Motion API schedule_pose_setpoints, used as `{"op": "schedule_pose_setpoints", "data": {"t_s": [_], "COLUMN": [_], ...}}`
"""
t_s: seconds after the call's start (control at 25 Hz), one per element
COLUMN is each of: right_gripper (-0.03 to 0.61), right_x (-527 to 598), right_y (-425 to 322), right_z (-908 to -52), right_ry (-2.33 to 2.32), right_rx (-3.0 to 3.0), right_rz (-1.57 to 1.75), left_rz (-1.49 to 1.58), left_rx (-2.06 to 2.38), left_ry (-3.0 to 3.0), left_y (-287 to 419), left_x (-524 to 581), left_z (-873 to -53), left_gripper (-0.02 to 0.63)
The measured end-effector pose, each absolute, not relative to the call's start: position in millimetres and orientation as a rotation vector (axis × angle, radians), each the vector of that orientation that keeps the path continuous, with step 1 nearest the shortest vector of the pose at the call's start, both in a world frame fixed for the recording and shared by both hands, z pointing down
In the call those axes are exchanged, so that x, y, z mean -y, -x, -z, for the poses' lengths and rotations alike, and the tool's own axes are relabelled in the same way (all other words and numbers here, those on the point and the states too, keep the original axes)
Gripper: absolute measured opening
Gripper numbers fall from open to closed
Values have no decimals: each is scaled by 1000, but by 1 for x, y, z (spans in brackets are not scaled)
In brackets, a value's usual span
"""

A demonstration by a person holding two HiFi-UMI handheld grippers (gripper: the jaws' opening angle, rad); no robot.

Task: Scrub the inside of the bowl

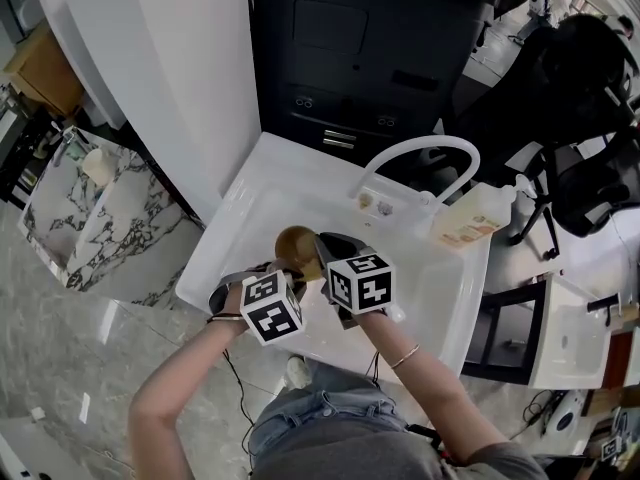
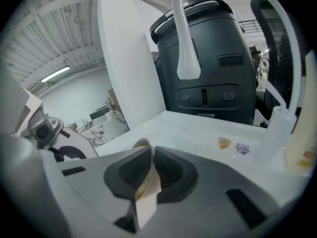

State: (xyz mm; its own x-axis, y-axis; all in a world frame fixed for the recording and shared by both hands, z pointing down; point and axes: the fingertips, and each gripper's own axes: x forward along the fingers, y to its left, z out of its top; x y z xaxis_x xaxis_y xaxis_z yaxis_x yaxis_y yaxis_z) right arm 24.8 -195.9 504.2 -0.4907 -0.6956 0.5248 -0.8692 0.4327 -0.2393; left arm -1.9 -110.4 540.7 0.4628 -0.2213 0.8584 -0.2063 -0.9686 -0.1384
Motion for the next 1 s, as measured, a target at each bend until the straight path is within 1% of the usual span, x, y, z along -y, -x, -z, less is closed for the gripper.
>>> {"op": "schedule_pose_setpoints", "data": {"t_s": [0.44, 0.6, 0.88, 1.0], "right_gripper": [29, 26, 20, 20], "right_x": [198, 199, 197, 195], "right_y": [-29, -26, -23, -16], "right_z": [-507, -506, -500, -499], "right_ry": [-1351, -1365, -1378, -1365], "right_rx": [2349, 2354, 2370, 2376], "right_rz": [-765, -805, -835, -844], "left_rz": [1374, 1292, 1027, 993], "left_rx": [-490, -563, -994, -1109], "left_ry": [3076, 3175, 3146, 3095], "left_y": [3, 21, 55, 54], "left_x": [105, 109, 145, 159], "left_z": [-514, -497, -461, -463], "left_gripper": [46, 46, 46, 46]}}
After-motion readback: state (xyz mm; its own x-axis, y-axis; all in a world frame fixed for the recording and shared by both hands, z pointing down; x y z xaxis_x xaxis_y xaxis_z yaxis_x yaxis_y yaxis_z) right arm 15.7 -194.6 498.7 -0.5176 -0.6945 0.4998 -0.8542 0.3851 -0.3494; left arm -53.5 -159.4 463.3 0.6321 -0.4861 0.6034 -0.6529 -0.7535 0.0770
